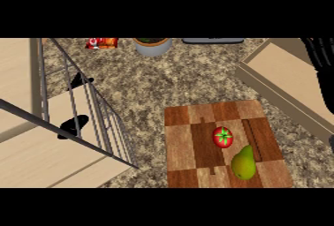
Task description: Pick the tomato from the cutting board and place it in the cardboard box
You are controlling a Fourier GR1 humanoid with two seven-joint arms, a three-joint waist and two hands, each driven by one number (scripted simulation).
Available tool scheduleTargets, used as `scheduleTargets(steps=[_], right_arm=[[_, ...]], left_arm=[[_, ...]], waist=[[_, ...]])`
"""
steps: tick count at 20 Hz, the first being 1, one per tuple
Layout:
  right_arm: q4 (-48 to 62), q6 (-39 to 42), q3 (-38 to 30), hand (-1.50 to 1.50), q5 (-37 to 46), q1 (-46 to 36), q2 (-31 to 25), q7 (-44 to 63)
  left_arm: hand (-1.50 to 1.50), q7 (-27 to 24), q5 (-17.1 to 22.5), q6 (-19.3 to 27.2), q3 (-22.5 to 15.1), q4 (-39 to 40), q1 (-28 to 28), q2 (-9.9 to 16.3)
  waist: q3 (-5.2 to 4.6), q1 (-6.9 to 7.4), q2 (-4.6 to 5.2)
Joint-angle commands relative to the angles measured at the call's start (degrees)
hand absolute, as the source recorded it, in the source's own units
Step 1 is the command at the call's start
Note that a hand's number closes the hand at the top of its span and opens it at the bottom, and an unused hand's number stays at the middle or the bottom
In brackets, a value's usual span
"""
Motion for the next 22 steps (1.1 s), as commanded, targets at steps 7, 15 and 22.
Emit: scheduleTargets(steps=[7,15,22], right_arm=[[3.82,-13.12,-2.71,-1.50,15.50,12.40,-7.20,5.40],[-11.29,-23.27,4.03,-1.50,21.80,21.91,7.01,-9.59],[-12.21,-17.91,8.99,-1.50,35.70,29.18,-8.27,8.64]], left_arm=[[0.00,5.38,2.04,3.33,1.47,-1.95,4.63,-2.26],[0.00,6.51,8.08,-1.36,6.71,-2.94,6.30,-1.07],[0.00,6.69,6.65,-2.63,5.70,-4.59,6.91,-0.58]], waist=[[-2.33,-1.80,2.40],[-1.45,-0.58,1.97],[-2.04,1.38,2.09]])
